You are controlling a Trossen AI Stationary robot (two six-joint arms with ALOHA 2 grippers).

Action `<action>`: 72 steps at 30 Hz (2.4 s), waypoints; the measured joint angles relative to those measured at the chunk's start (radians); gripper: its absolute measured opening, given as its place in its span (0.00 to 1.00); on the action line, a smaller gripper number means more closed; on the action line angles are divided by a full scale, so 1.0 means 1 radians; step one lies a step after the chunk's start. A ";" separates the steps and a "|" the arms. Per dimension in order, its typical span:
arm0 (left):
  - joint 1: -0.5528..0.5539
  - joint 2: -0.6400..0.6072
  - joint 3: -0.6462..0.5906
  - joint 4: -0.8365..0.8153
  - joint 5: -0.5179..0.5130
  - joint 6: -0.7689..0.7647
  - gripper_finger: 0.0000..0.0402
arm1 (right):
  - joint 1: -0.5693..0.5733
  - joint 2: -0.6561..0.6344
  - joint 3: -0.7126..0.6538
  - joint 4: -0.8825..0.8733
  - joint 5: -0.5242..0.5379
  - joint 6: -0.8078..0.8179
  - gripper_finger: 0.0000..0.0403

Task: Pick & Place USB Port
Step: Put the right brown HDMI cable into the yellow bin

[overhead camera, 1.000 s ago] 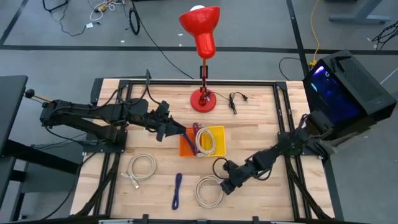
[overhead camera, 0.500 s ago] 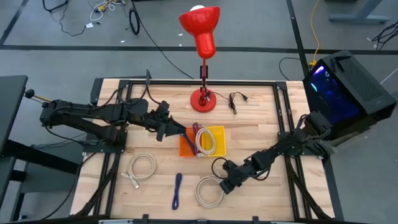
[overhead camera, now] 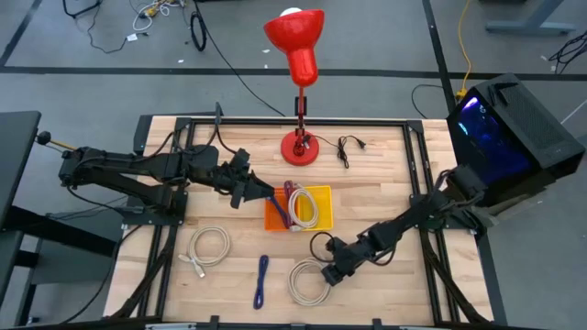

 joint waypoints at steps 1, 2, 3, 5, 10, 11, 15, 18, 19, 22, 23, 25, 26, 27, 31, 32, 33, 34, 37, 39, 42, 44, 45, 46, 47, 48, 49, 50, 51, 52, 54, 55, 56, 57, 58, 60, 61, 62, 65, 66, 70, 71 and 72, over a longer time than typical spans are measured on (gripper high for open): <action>0.000 0.000 0.000 0.000 0.000 0.003 0.29 | -0.003 0.015 0.000 0.027 -0.008 0.005 0.43; 0.000 0.000 0.000 0.000 0.000 0.004 0.29 | -0.005 0.032 0.000 0.058 -0.011 0.008 0.44; 0.000 0.000 0.000 0.000 0.000 0.004 0.29 | -0.006 0.046 0.000 0.075 -0.014 0.010 0.45; 0.000 0.000 0.000 -0.001 0.000 0.006 0.29 | -0.009 0.061 0.002 0.081 -0.020 0.036 0.45; 0.000 0.000 0.000 -0.002 0.002 0.006 0.29 | -0.009 0.070 0.003 0.051 -0.003 0.033 0.37; 0.000 0.000 0.000 -0.002 0.005 0.006 0.29 | -0.009 0.070 0.002 0.045 0.000 0.034 0.33; 0.000 0.000 0.000 -0.003 0.008 0.006 0.29 | -0.009 0.071 0.000 0.035 0.005 0.020 0.08; 0.000 0.000 0.000 -0.003 0.008 0.005 0.29 | -0.008 0.071 0.000 0.035 0.010 0.018 0.05; 0.000 0.000 0.000 -0.004 0.008 0.006 0.29 | -0.009 0.072 0.000 0.037 0.006 0.017 0.05; 0.000 0.000 0.000 -0.003 0.008 0.005 0.29 | -0.009 0.063 0.008 0.035 0.004 0.004 0.05; 0.000 0.000 0.000 -0.004 0.009 0.005 0.29 | -0.009 0.057 0.014 0.024 0.008 -0.003 0.05; 0.000 0.000 0.000 -0.003 0.009 0.005 0.29 | -0.009 0.036 0.023 -0.014 0.044 -0.020 0.05; 0.000 0.000 0.000 -0.003 0.009 0.005 0.29 | -0.011 0.020 0.027 -0.043 0.066 -0.029 0.04; 0.000 0.000 0.000 -0.003 0.009 0.005 0.29 | -0.012 0.003 0.036 -0.078 0.090 -0.040 0.04; 0.000 0.000 0.000 -0.004 0.009 0.005 0.29 | -0.013 -0.088 0.056 -0.199 0.151 -0.064 0.04; 0.000 0.000 0.000 -0.003 0.009 0.006 0.29 | -0.013 -0.111 0.056 -0.217 0.165 -0.067 0.04; 0.000 0.000 0.000 -0.003 0.009 0.005 0.29 | -0.013 -0.133 0.056 -0.230 0.180 -0.070 0.04; 0.000 0.000 0.000 -0.003 0.009 0.005 0.29 | -0.013 -0.155 0.057 -0.242 0.191 -0.070 0.04; 0.000 0.000 0.000 -0.001 0.009 0.005 0.29 | -0.013 -0.220 0.058 -0.317 0.226 -0.070 0.04; 0.000 0.000 0.000 -0.002 0.009 0.005 0.29 | -0.014 -0.264 0.058 -0.368 0.274 -0.069 0.04; 0.000 0.000 0.000 0.001 0.009 0.005 0.29 | -0.027 -0.334 0.058 -0.419 0.347 -0.083 0.04; 0.000 0.000 -0.001 0.006 0.009 0.005 0.29 | -0.044 -0.367 0.059 -0.437 0.389 -0.110 0.04; 0.000 0.000 -0.001 0.006 0.009 0.005 0.29 | -0.056 -0.382 0.059 -0.437 0.405 -0.128 0.04; 0.000 0.000 -0.001 0.007 0.009 0.005 0.29 | -0.072 -0.393 0.059 -0.434 0.413 -0.149 0.04; 0.000 0.000 -0.001 0.011 0.009 0.005 0.29 | -0.088 -0.402 0.059 -0.427 0.416 -0.170 0.04; 0.000 0.000 -0.001 0.014 0.008 0.005 0.29 | -0.106 -0.408 0.059 -0.419 0.415 -0.192 0.04; 0.000 0.000 -0.001 0.015 0.008 0.005 0.29 | -0.126 -0.409 0.059 -0.412 0.415 -0.216 0.04; 0.000 0.000 -0.001 0.020 0.008 0.005 0.29 | -0.145 -0.408 0.060 -0.408 0.412 -0.241 0.04; 0.000 0.000 -0.001 0.024 0.008 0.005 0.29 | -0.166 -0.408 0.060 -0.412 0.405 -0.271 0.04; 0.000 0.000 -0.001 0.024 0.008 0.005 0.29 | -0.188 -0.408 0.060 -0.419 0.399 -0.292 0.04; 0.000 0.000 -0.001 0.024 0.008 0.003 0.29 | -0.229 -0.408 0.060 -0.420 0.385 -0.329 0.04; 0.000 0.000 -0.001 0.024 0.008 0.002 0.29 | -0.251 -0.408 0.060 -0.413 0.381 -0.354 0.04; 0.000 0.000 -0.001 0.024 0.008 0.000 0.29 | -0.270 -0.408 0.060 -0.399 0.380 -0.380 0.04; 0.000 0.000 -0.001 0.024 0.008 -0.001 0.29 | -0.292 -0.408 0.060 -0.386 0.376 -0.405 0.04; 0.000 0.000 -0.001 0.024 0.008 -0.001 0.29 | -0.313 -0.408 0.060 -0.379 0.368 -0.425 0.04; 0.000 0.000 -0.001 0.025 0.008 -0.002 0.29 | -0.353 -0.408 0.060 -0.379 0.340 -0.459 0.04; 0.000 0.000 -0.001 0.027 0.008 -0.003 0.29 | -0.369 -0.407 0.060 -0.379 0.323 -0.474 0.04; 0.000 0.000 -0.001 0.027 0.008 -0.003 0.29 | -0.384 -0.403 0.060 -0.377 0.310 -0.488 0.04; 0.000 0.000 -0.001 0.027 0.008 -0.004 0.29 | -0.413 -0.398 0.060 -0.395 0.268 -0.520 0.04; 0.000 0.000 -0.001 0.028 0.008 -0.004 0.29 | -0.419 -0.396 0.060 -0.394 0.267 -0.525 0.04; 0.000 0.000 -0.001 0.030 0.008 -0.004 0.29 | -0.443 -0.394 0.060 -0.420 0.261 -0.545 0.04; 0.000 0.000 -0.001 0.030 0.008 -0.004 0.29 | -0.448 -0.394 0.060 -0.420 0.258 -0.550 0.04; 0.000 0.000 -0.001 0.030 0.008 -0.004 0.29 | -0.453 -0.394 0.060 -0.421 0.256 -0.556 0.04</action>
